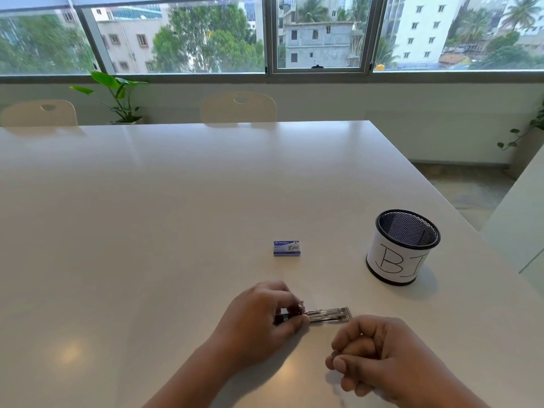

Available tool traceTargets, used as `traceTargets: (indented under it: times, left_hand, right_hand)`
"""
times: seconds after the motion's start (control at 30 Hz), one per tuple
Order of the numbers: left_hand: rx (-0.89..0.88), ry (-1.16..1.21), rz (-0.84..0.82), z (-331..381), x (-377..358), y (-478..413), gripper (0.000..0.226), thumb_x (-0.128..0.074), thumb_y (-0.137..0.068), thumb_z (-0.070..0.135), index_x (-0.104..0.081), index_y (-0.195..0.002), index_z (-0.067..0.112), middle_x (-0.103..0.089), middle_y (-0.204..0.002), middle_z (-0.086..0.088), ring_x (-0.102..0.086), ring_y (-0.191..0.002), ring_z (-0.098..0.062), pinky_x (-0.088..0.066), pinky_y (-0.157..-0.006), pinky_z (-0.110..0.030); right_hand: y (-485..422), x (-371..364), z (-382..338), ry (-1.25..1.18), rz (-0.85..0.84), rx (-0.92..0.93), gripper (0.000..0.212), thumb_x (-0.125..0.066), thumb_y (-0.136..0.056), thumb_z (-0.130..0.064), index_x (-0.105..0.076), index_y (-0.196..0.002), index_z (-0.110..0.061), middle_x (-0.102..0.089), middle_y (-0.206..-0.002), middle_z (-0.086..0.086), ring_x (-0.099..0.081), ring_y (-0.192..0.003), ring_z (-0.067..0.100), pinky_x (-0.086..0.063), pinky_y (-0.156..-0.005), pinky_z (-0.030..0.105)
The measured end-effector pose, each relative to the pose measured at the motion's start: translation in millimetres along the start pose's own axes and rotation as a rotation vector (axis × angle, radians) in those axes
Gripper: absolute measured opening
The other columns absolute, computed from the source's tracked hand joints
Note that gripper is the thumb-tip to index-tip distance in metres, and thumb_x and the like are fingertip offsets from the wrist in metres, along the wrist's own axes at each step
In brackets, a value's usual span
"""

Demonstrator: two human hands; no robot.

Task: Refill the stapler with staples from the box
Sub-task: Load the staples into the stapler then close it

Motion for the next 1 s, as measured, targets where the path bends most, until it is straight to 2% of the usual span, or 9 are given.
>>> traceTargets:
  times: [0.1,0.23,0.27,0.47,0.53,0.67,0.8,0.87,1.0]
  left_hand:
    - [-0.003,0.029,-0.026,2.3,0.6,6.8,0.017,-0.069,-0.084,0.043,-0.074,-0.092,0.029,-0.061,-0.083,0.018,-0.059,-0.076,-0.004,-0.053,-0.069,-0.029]
    - [-0.022,0.053,-0.066,10.0,-2.8,18.4,0.020,-0.067,-0.083,0.044,-0.074,-0.095,0.029,-0.064,-0.088,0.014,-0.060,-0.080,-0.007,-0.052,-0.072,-0.030]
    - [-0.030,0.060,-0.075,11.9,-3.5,21.0,0.021,-0.067,-0.083,0.044,-0.074,-0.096,0.029,-0.064,-0.088,0.014,-0.060,-0.080,-0.007,-0.052,-0.072,-0.030]
    - [-0.076,0.055,-0.059,19.4,-2.0,32.5,0.021,-0.067,-0.085,0.044,-0.073,-0.099,0.030,-0.064,-0.091,0.013,-0.058,-0.087,-0.003,-0.051,-0.075,-0.029]
    - [-0.084,0.064,-0.053,20.2,-1.5,33.5,0.021,-0.067,-0.085,0.044,-0.073,-0.099,0.030,-0.065,-0.092,0.013,-0.058,-0.088,-0.002,-0.051,-0.075,-0.029]
    - [-0.097,0.104,-0.037,20.8,-0.4,33.2,0.021,-0.067,-0.085,0.044,-0.074,-0.099,0.030,-0.065,-0.092,0.014,-0.059,-0.089,-0.002,-0.053,-0.075,-0.031]
    - [-0.135,0.159,-0.026,23.0,-0.8,34.8,0.022,-0.066,-0.085,0.045,-0.075,-0.099,0.031,-0.065,-0.092,0.015,-0.059,-0.089,-0.003,-0.052,-0.070,-0.023]
    - [-0.145,0.196,-0.022,22.9,-0.8,34.8,0.017,-0.070,-0.085,0.041,-0.075,-0.098,0.031,-0.064,-0.092,0.016,-0.060,-0.088,-0.003,-0.053,-0.068,-0.022]
    - [-0.158,0.286,-0.004,23.1,0.4,35.1,0.012,-0.077,-0.084,0.028,-0.076,-0.096,0.028,-0.069,-0.090,0.014,-0.065,-0.087,-0.009,-0.058,-0.066,-0.032]
  right_hand:
    - [0.3,3.2,-3.2,0.015,0.010,0.056,0.021,-0.088,-0.055,-0.013,-0.073,-0.069,-0.008,-0.073,-0.073,0.029,-0.069,-0.058,0.026,-0.053,-0.050,0.027]
    - [-0.8,11.7,-2.4,0.020,0.033,0.087,0.054,-0.100,-0.035,-0.034,-0.077,-0.073,-0.003,-0.075,-0.071,0.023,-0.069,-0.062,0.022,-0.056,-0.060,0.026]
    - [-0.9,11.8,-2.8,0.033,0.031,0.086,0.057,-0.099,-0.033,-0.036,-0.078,-0.075,-0.004,-0.076,-0.072,0.022,-0.070,-0.064,0.021,-0.057,-0.062,0.026]
    - [3.8,4.6,-5.7,-0.004,-0.010,0.084,0.028,-0.086,-0.055,-0.005,-0.081,-0.083,-0.009,-0.077,-0.081,0.021,-0.076,-0.078,0.026,-0.058,-0.066,0.023]
    - [5.3,5.3,-9.6,-0.005,0.016,0.128,0.022,-0.086,-0.063,0.004,-0.080,-0.082,-0.006,-0.077,-0.080,0.022,-0.076,-0.076,0.025,-0.058,-0.067,0.022]
    - [9.9,10.6,-22.8,0.179,0.132,0.270,0.017,-0.086,-0.067,0.001,-0.079,-0.075,-0.011,-0.076,-0.074,0.018,-0.068,-0.064,0.018,-0.053,-0.060,0.025]
    - [17.0,14.3,-41.9,0.487,0.272,0.451,0.024,-0.085,-0.066,-0.005,-0.077,-0.073,-0.027,-0.077,-0.081,0.000,-0.070,-0.068,0.015,-0.059,-0.065,0.025]
    - [19.1,11.2,-46.5,0.581,0.279,0.488,0.024,-0.085,-0.066,-0.012,-0.076,-0.073,-0.032,-0.076,-0.081,-0.007,-0.069,-0.073,0.016,-0.058,-0.069,0.024]
    - [17.0,10.4,-44.1,0.620,0.257,0.474,0.025,-0.084,-0.067,-0.012,-0.075,-0.075,-0.034,-0.075,-0.083,-0.015,-0.070,-0.079,0.011,-0.055,-0.071,0.017]
Point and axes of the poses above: each hand's wrist, its own y-axis away from the middle knuckle, its own x-axis out of the back of the hand, z = x × y, the point moved 9 cm from there along -y, towards the middle knuckle
